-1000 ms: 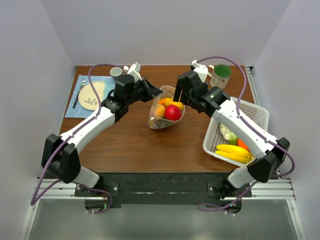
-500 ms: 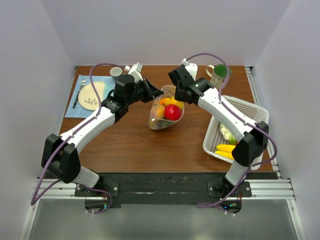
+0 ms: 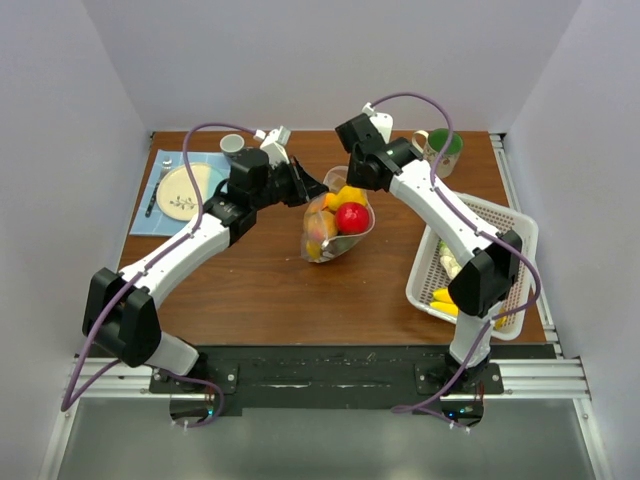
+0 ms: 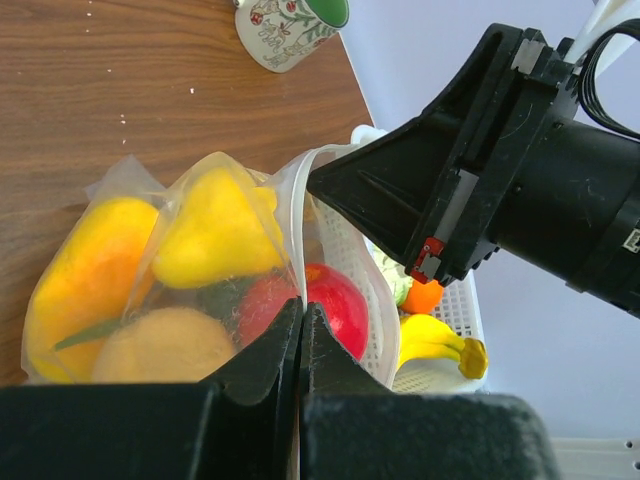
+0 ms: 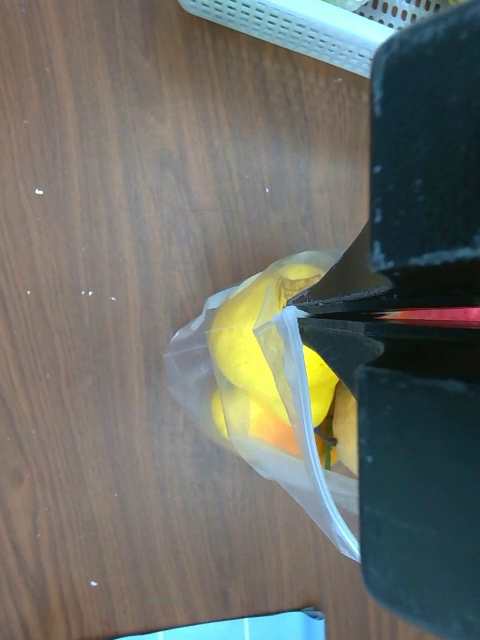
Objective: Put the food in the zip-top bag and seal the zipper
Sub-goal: Zip the zipper food storage bag at the center of the board.
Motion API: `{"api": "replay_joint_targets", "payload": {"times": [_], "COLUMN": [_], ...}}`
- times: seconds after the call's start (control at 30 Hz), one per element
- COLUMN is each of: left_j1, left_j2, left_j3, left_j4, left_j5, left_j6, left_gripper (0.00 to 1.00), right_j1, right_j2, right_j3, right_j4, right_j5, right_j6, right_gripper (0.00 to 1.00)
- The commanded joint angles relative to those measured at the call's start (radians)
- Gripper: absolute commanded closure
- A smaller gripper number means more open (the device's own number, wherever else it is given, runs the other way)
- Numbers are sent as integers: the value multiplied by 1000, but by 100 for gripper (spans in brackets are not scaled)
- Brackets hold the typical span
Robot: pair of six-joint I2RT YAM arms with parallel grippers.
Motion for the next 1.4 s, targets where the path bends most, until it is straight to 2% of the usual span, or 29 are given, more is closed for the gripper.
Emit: {"api": "replay_joint_targets", "payload": {"times": [0.0,0.13,0.23,0.33,0.37,0.47,0.57,0.7,0.87,0.97,1.07,1.1,1.2,1.33,1.37], "left_j1": [6,6,6,6,6,6,6,-11,-98,-135,-166,-167,-177,-250,-306], "left_j2": [-46,-52,-60,-69,-71,-77,-94,-141,-262,-351,-474,-533,-606,-624,-615], "left_j3": [11,10,8,4,1,-7,-12,-32,-131,-260,-421,-467,-637,-771,-800], "left_j4": [12,13,9,4,4,3,-14,-127,-206,-145,20,126,314,511,611], "left_j5": [37,42,40,40,45,51,53,-1,-209,-242,-237,-233,-221,-320,-364], "left_j6": [36,36,44,53,58,78,116,191,311,332,351,352,369,470,525], "left_gripper": [99,97,91,83,77,65,60,60,60,60,61,61,62,64,65], "right_j1": [3,4,3,4,3,3,3,-3,-28,-37,-43,-43,-43,-48,-49], "right_j2": [-12,-15,-24,-23,-21,-14,3,31,71,84,103,107,123,138,146], "right_j3": [42,36,25,25,28,43,76,126,169,183,207,221,249,269,272], "right_j4": [-13,-13,-6,-3,-6,-14,-37,-84,-112,-117,-132,-135,-149,-158,-158], "right_j5": [-18,-21,-27,-32,-29,-26,-12,13,-7,-18,-24,-27,-30,-42,-49], "right_j6": [-4,0,5,6,5,5,5,12,17,15,12,9,6,8,8], "right_gripper": [100,100,100,100,100,100,100,100,100,100,100,100,100,100,100]}}
